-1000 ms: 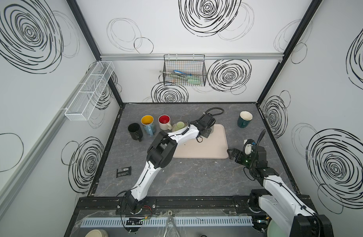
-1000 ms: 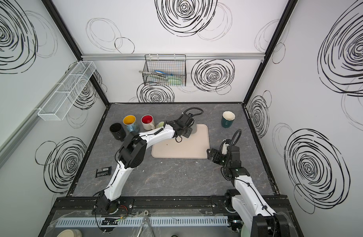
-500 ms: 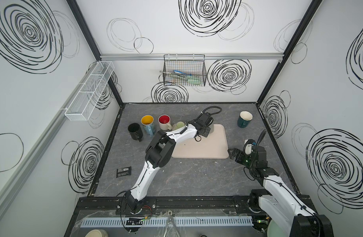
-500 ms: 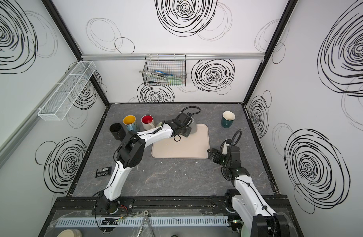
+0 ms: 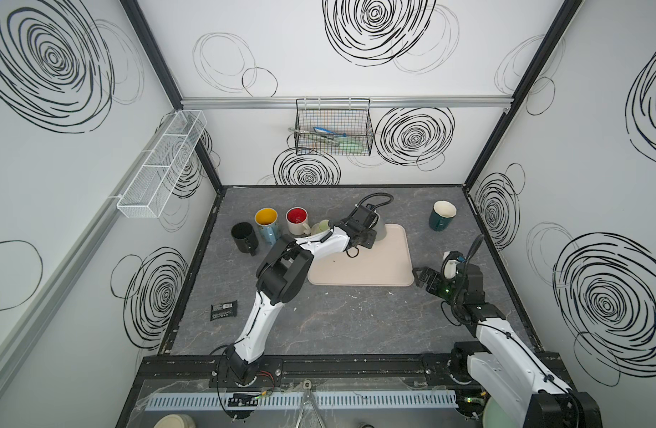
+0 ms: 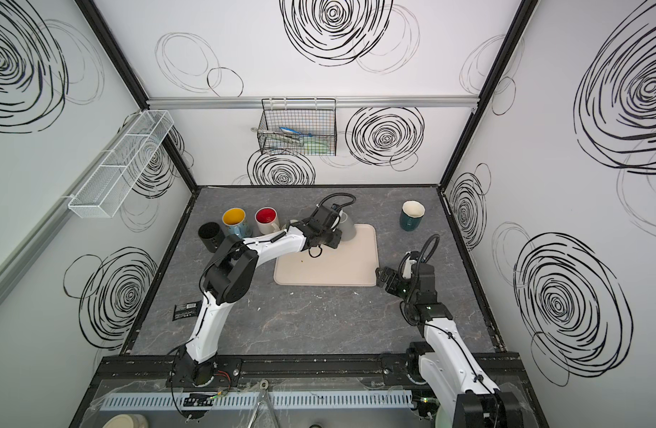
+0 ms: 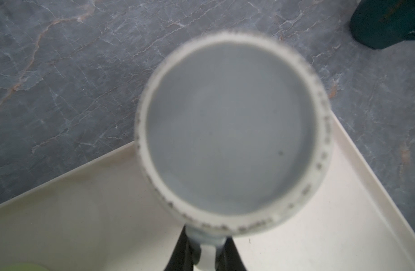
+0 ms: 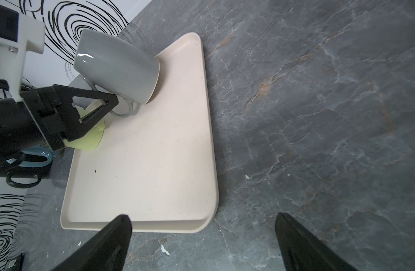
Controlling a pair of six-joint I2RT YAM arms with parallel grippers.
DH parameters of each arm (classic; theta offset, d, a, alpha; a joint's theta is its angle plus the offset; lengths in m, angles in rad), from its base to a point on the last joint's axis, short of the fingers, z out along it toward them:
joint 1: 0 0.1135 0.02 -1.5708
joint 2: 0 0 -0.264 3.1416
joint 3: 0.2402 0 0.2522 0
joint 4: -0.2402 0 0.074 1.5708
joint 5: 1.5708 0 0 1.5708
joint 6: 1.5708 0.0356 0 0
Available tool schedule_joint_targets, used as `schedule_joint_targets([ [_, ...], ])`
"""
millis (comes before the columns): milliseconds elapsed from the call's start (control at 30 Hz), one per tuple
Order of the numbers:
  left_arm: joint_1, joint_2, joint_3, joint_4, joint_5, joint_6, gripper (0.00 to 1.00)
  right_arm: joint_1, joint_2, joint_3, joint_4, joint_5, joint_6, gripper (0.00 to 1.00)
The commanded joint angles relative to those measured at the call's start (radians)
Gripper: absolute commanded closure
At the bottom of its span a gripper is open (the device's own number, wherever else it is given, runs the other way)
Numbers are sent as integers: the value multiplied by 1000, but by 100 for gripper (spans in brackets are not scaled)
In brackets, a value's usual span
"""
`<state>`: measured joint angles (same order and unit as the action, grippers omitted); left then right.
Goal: Turn the mug right side up
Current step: Pick up the mug from the tray.
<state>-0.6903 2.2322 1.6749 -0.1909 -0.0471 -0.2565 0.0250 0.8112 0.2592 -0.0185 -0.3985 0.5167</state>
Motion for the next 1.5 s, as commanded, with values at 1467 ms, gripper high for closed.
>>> schedule_joint_targets([
  [1467,69,-352,-412,212,246,-243,100,-42,93,-37,129,-287,78,0],
])
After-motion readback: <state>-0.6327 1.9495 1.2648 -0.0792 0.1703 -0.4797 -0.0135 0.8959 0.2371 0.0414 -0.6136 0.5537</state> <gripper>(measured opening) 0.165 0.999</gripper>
